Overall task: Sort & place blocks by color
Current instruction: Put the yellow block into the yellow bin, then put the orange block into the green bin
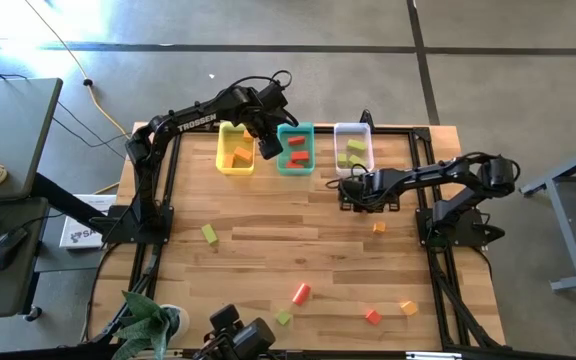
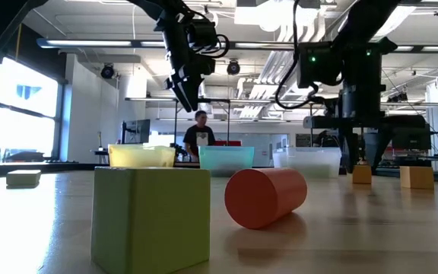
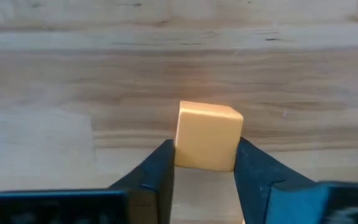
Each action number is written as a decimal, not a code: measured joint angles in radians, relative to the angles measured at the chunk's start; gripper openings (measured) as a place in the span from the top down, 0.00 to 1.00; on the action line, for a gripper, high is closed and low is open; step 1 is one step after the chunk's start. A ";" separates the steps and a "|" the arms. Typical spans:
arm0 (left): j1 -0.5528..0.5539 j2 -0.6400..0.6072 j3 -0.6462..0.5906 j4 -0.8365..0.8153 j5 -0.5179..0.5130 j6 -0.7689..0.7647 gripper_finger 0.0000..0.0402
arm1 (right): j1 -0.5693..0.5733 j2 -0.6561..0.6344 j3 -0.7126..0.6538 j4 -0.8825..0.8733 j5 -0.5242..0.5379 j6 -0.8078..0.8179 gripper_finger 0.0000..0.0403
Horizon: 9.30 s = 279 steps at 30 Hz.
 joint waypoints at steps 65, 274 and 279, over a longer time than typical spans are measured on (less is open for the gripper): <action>-0.122 -0.006 0.000 0.979 0.536 0.205 0.50 | -0.408 -0.361 0.612 0.113 -0.418 -0.995 0.75; -0.519 -0.282 -0.181 -0.296 0.014 -0.442 0.54 | 0.342 -0.118 0.610 -0.016 -0.311 -1.455 0.48; -0.545 -0.282 -0.181 -0.296 -0.015 -0.464 0.54 | 0.405 -0.028 0.610 0.051 -0.298 -1.480 0.48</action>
